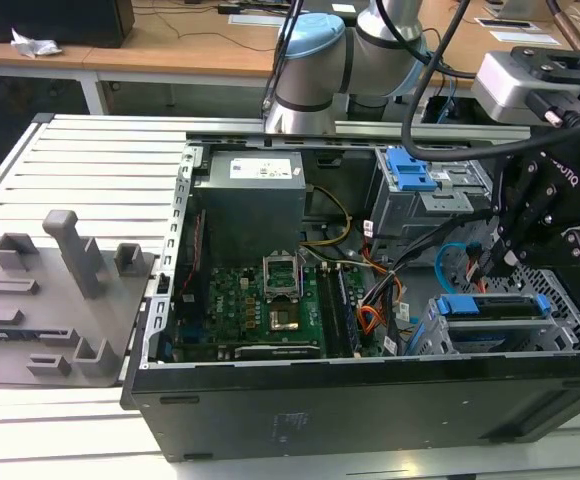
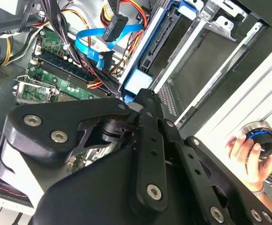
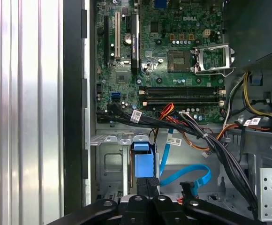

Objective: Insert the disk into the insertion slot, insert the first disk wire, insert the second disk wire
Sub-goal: 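Insert the disk into the insertion slot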

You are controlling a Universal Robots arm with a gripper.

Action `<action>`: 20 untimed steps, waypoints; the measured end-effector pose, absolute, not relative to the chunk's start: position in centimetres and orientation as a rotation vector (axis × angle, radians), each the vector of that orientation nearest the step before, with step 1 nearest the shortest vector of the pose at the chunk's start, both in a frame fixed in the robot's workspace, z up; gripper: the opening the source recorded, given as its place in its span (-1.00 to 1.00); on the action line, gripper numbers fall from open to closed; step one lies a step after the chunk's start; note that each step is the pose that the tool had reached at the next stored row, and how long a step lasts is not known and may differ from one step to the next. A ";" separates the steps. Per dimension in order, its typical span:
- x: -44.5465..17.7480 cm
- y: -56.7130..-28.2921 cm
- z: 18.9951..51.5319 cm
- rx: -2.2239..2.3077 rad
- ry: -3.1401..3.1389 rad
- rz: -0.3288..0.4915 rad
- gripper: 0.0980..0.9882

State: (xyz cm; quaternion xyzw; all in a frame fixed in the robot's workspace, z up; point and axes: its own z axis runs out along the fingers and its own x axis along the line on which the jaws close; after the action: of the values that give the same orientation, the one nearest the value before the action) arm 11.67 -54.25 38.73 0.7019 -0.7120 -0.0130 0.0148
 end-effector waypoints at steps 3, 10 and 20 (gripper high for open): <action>11.7 -54.3 38.3 2.184 -2.215 -0.040 -0.98; 11.7 -54.4 36.9 2.184 -2.215 -0.040 -0.98; 12.9 -55.0 35.5 2.184 -2.215 -0.041 -0.98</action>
State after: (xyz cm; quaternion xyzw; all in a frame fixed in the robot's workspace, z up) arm 12.91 -55.05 35.45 0.7020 -0.7119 -0.0130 0.0153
